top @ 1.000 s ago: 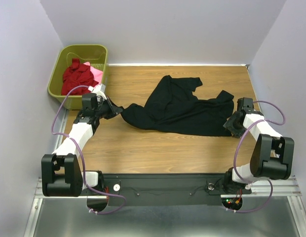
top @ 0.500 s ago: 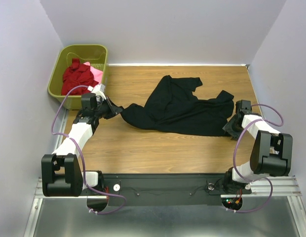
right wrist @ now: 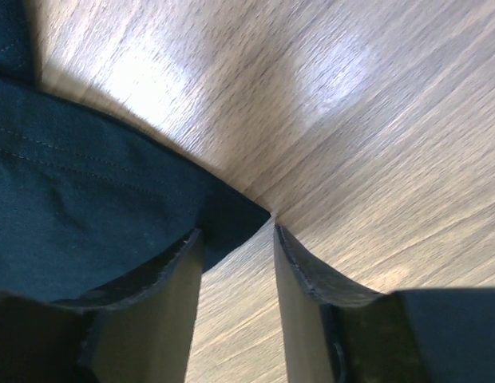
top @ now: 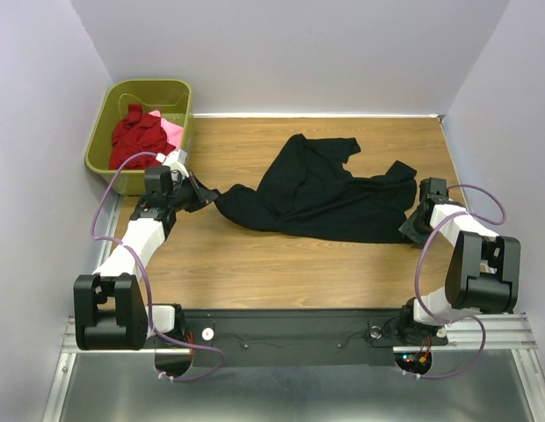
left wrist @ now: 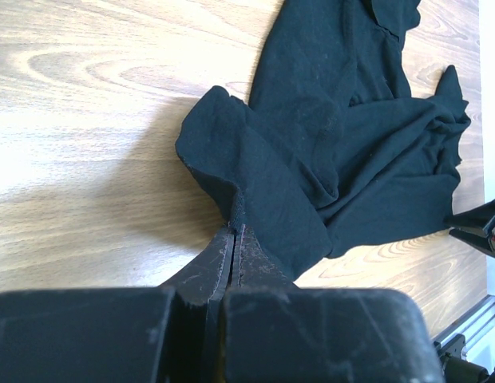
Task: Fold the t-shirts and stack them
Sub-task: Flatten the tshirt out
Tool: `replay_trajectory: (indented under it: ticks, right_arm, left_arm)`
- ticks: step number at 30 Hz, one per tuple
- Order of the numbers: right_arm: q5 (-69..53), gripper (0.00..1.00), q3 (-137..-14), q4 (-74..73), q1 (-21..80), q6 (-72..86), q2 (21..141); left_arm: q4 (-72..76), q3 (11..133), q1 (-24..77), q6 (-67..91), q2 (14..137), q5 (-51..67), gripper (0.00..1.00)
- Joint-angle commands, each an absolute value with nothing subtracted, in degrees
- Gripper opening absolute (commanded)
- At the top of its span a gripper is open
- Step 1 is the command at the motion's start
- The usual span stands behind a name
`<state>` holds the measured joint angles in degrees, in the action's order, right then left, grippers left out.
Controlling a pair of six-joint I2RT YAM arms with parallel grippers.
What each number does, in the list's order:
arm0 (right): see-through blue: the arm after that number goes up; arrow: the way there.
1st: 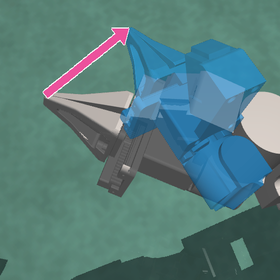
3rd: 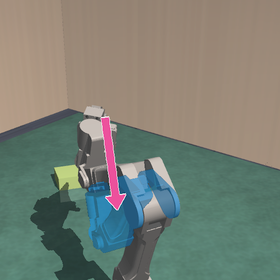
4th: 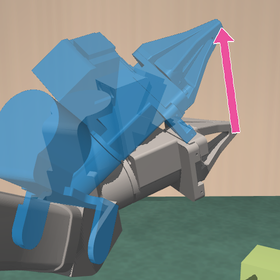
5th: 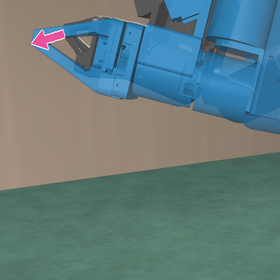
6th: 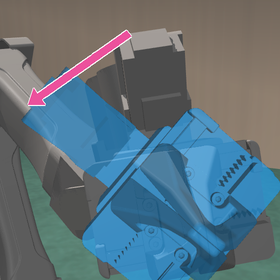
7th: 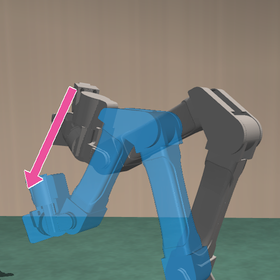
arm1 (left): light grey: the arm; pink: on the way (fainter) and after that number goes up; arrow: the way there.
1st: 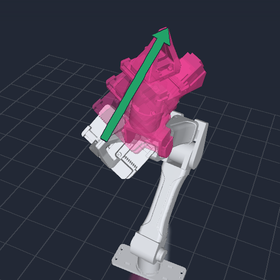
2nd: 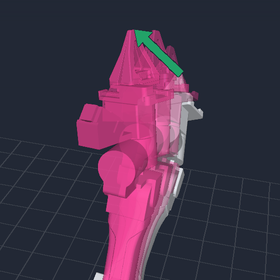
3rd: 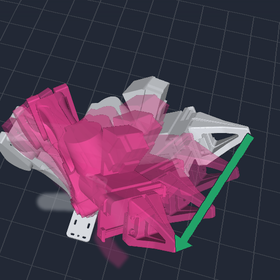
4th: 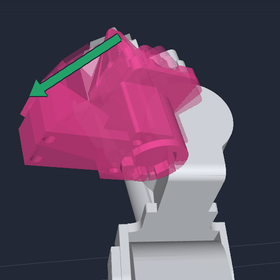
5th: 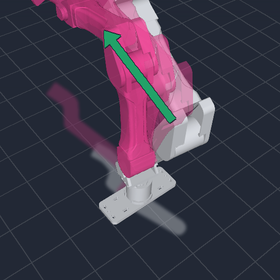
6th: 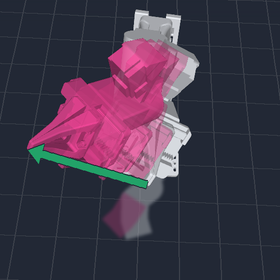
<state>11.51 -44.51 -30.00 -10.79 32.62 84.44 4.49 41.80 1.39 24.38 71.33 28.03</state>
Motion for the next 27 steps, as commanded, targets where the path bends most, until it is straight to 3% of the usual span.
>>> replay_trajectory:
  ticks: [1,6,11,12,21,27]
  right_arm:
    - [12.9,0.43,-43.2,-24.9,-10.8,32.6,87.9]
    - [11.8,0.32,-43.1,-24.5,-10.8,32.2,88.6]
    - [11.6,0.11,-44.5,-24.7,-10.8,31.5,86.4]
    - [11.8,0.01,-45.4,-24.9,-10.9,31.0,86.0]
    - [15.2,0.01,-60.3,-29.3,-10.9,30.5,76.0]
    - [17.2,0.01,-81.7,-30.8,-10.8,29.8,74.6]
  left_arm:
    - [6.7,41.6,1.1,23.2,70.7,28.7,0.00]
    - [6.7,41.6,1.1,23.1,70.8,28.9,0.00]
    - [7.1,41.7,1.1,22.9,70.5,28.5,0.00]
    - [7.1,42.0,1.1,23.0,70.5,27.9,0.00]
    - [1.2,55.1,1.1,26.4,67.9,25.7,0.00]
    - [-6.1,77.8,1.0,26.3,70.2,22.7,0.00]
